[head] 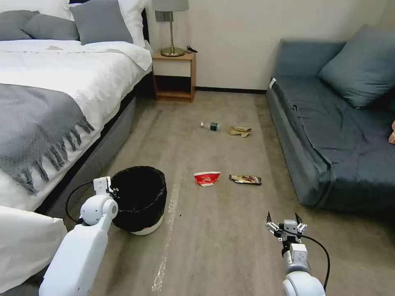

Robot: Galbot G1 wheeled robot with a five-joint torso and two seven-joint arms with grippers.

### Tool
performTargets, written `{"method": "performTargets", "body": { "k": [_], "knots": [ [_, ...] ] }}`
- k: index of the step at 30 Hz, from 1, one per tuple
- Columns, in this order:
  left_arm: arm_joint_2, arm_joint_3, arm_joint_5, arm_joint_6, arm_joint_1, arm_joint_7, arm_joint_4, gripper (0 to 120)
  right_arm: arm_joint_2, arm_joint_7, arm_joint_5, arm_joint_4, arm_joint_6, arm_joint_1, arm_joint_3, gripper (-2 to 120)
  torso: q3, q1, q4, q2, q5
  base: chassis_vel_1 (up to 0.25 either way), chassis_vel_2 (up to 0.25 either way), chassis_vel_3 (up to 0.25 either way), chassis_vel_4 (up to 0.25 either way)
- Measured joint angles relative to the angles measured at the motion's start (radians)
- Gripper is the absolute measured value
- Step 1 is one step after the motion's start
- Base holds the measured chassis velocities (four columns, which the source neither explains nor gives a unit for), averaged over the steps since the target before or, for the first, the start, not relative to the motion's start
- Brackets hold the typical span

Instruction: Pick up the trash bin, then pick up the garbage on the floor and place it into the trash bin.

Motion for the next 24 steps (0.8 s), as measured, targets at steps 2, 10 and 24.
{"method": "performTargets", "body": {
  "k": [2, 10, 24],
  "knots": [
    [0.003, -0.001, 0.0, -0.002, 0.007, 0.001, -0.021, 7, 0.002, -0.008, 0.027, 0.007, -0.005, 0.003, 0.002, 100, 0.0, 0.0, -0.0003, 0.0, -0.0002, 0.0, 0.0, 0.0, 0.0],
    [0.027, -0.013, 0.016, -0.009, 0.04, 0.002, -0.141, 4, 0.007, -0.045, 0.091, 0.04, 0.006, 0.014, 0.015, 100, 0.0, 0.0, 0.0005, 0.0, 0.0008, 0.0, 0.0, 0.0, 0.0],
    [0.057, -0.04, 0.089, -0.042, 0.089, 0.021, -0.281, 4, 0.006, -0.071, 0.083, 0.088, 0.045, -0.032, 0.034, 100, 0.0, 0.0, 0.0004, 0.0, 0.0011, 0.0, 0.0, 0.0, 0.0]
  ]
}}
